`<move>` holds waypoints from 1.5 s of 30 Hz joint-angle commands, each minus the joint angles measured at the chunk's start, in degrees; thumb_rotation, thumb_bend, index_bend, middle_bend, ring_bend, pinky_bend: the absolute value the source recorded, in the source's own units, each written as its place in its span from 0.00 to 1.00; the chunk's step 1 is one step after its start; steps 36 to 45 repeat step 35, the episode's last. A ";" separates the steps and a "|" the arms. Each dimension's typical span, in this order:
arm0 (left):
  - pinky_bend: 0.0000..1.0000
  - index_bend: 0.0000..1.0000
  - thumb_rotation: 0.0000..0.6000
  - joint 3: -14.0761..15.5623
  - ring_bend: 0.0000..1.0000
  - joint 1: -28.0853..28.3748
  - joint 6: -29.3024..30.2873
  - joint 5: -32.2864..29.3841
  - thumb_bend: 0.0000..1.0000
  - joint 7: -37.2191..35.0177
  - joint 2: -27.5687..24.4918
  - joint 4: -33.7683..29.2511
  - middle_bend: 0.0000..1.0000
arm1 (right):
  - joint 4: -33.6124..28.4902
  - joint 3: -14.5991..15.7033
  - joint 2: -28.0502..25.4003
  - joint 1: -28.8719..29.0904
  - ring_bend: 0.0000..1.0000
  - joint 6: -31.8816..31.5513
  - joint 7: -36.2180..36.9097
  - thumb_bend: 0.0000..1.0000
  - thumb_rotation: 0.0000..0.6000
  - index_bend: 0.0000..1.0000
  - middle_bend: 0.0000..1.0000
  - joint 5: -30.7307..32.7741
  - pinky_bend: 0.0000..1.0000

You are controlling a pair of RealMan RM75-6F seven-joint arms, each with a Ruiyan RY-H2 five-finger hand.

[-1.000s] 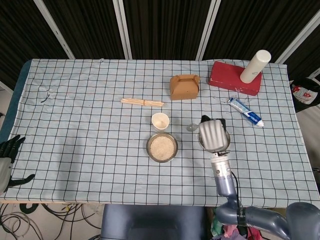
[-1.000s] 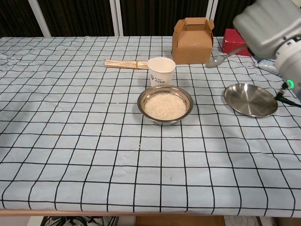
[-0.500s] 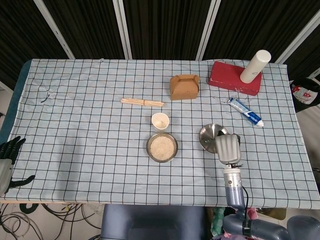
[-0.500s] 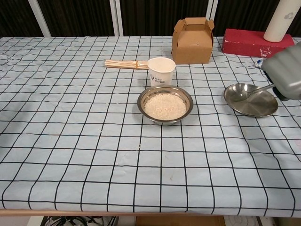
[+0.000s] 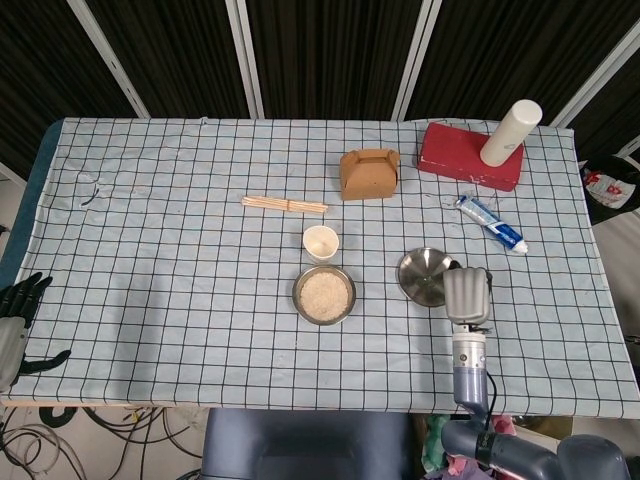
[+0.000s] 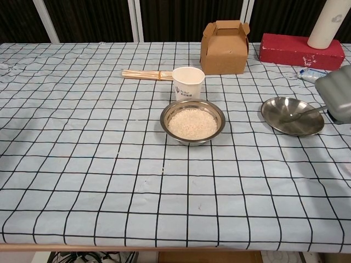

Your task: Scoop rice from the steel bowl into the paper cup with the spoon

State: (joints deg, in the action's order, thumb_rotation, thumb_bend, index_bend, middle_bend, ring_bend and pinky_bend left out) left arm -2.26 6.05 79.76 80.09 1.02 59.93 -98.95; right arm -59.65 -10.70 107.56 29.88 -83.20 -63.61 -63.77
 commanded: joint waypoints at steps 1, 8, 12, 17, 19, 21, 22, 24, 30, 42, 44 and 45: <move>0.00 0.00 1.00 0.02 0.00 0.00 -0.04 -0.03 0.02 0.04 -0.03 -0.10 0.00 | -0.13 -0.01 -0.01 -0.22 1.00 -0.02 -0.18 0.35 1.00 0.40 1.00 -0.18 1.00; 0.00 0.00 1.00 -0.04 0.00 -0.07 0.15 0.04 0.02 -0.17 -0.19 -0.10 0.00 | -2.34 0.05 -1.16 -1.32 1.00 -0.64 -0.93 0.32 1.00 0.23 1.00 -0.52 1.00; 0.00 0.00 1.00 0.02 0.00 -0.11 0.25 0.21 0.02 -0.10 -0.19 0.01 0.00 | -5.39 0.49 -2.71 -2.36 1.00 -1.17 -0.49 0.31 1.00 0.22 0.99 -1.07 1.00; 0.00 0.00 1.00 -0.13 0.00 -0.27 0.70 0.30 0.02 -0.40 -0.31 0.35 0.00 | -13.94 3.48 -8.99 -5.65 0.74 -3.50 5.52 0.30 1.00 0.14 0.65 -5.37 0.71; 0.00 0.00 1.00 -0.16 0.00 -0.32 0.98 0.54 0.02 -0.40 -0.25 0.64 0.00 | -18.39 5.33 -13.05 -7.72 0.48 -5.18 8.84 0.28 1.00 0.07 0.40 -7.79 0.52; 0.00 0.00 1.00 -0.08 0.00 -0.35 1.13 0.79 0.02 -0.13 -0.12 0.96 0.00 | -22.96 7.00 -17.32 -9.71 0.31 -6.26 12.80 0.25 1.00 0.03 0.24 -9.75 0.40; 0.00 0.00 1.00 0.04 0.00 -0.34 1.16 1.01 0.02 0.23 -0.02 1.21 0.00 | -25.98 8.41 -20.44 -11.46 0.21 -7.53 17.38 0.22 1.00 0.01 0.17 -11.58 0.34; 0.00 0.00 1.00 0.12 0.00 -0.38 1.37 1.23 0.02 0.87 0.22 1.63 0.00 | -29.61 10.73 -25.30 -13.64 0.07 -8.21 23.58 0.19 1.00 0.00 0.06 -13.97 0.25; 0.00 0.00 1.00 0.24 0.00 -0.57 2.26 1.87 0.01 2.90 0.81 2.90 0.00 | -33.12 14.72 -33.82 -18.43 0.00 -11.10 34.67 0.12 1.00 0.00 0.00 -18.89 0.20; 0.00 0.00 1.00 0.39 0.00 -0.99 3.06 1.97 0.01 4.64 1.16 3.52 0.00 | -33.72 15.56 -37.27 -21.08 0.00 -12.55 41.01 0.12 1.00 0.00 0.00 -20.79 0.20; 0.00 0.00 1.00 0.39 0.00 -0.99 3.06 1.97 0.01 4.64 1.16 3.52 0.00 | -33.72 15.56 -37.27 -21.08 0.00 -12.55 41.01 0.12 1.00 0.00 0.00 -20.79 0.20; 0.00 0.00 1.00 0.39 0.00 -0.99 3.06 1.97 0.01 4.64 1.16 3.52 0.00 | -33.72 15.56 -37.27 -21.08 0.00 -12.55 41.01 0.12 1.00 0.00 0.00 -20.79 0.20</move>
